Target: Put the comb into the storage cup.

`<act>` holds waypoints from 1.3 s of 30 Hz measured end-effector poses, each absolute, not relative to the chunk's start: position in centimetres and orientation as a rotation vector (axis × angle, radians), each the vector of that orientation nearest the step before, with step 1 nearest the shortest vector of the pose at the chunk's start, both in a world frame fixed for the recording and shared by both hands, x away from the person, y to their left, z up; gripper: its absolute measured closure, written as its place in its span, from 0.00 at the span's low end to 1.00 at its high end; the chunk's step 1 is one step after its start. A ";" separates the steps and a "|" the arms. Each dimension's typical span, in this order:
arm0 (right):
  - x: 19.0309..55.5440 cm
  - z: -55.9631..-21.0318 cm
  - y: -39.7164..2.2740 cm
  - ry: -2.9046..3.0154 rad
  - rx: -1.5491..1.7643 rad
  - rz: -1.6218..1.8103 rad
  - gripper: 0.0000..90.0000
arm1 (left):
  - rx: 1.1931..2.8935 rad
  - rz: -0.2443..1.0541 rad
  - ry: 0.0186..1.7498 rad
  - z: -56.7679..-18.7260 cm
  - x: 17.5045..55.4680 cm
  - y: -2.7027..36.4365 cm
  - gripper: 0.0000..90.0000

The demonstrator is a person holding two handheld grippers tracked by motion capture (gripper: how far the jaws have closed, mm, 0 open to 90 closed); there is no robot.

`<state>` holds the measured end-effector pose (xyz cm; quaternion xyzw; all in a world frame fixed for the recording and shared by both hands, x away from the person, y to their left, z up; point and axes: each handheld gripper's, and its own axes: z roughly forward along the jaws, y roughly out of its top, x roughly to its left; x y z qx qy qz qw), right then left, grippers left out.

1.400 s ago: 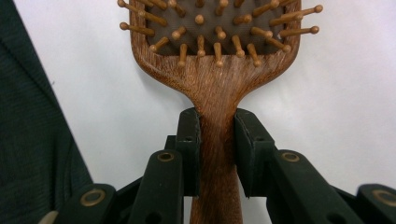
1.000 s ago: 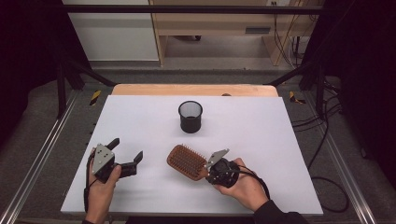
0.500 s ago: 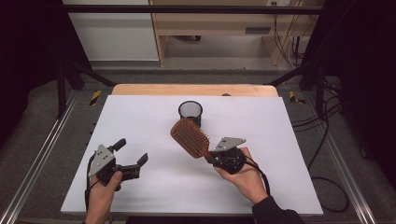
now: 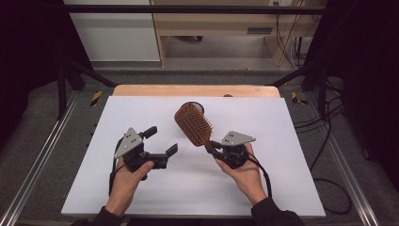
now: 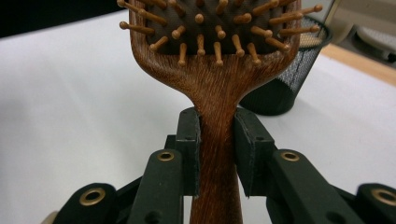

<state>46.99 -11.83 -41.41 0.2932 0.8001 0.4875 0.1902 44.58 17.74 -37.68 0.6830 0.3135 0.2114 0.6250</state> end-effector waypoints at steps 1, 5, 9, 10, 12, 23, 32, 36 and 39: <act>47.0 -41.3 -11.9 2.237 0.823 1.382 0.81 | 1.562 0.470 0.720 -37.4 44.8 17.2 0.02; 46.7 -40.9 -12.2 2.189 0.826 1.444 0.81 | 1.540 0.397 0.734 -36.8 45.3 15.8 0.03; 46.2 -40.5 -12.4 2.152 0.822 1.474 0.81 | 1.532 0.366 0.727 -36.2 45.5 14.1 0.03; 46.0 -40.4 -12.4 2.146 0.817 1.475 0.81 | 1.535 0.369 0.721 -36.1 45.5 13.9 0.03; 45.8 -40.4 -12.3 2.139 0.814 1.473 0.81 | 1.544 0.393 0.705 -35.8 45.4 13.3 0.03; 45.7 -40.5 -12.1 2.115 0.821 1.511 0.81 | 1.527 0.393 0.732 -35.6 46.2 12.0 0.03; 45.5 -40.4 -12.1 2.097 0.823 1.537 0.81 | 1.488 0.371 0.740 -35.3 46.8 11.0 0.03; 45.4 -40.4 -12.0 2.091 0.829 1.552 0.81 | 1.489 0.360 0.740 -35.4 46.9 10.6 0.03; 45.3 -40.4 -11.8 2.092 0.824 1.559 0.81 | 1.484 0.357 0.747 -35.4 47.0 10.5 0.03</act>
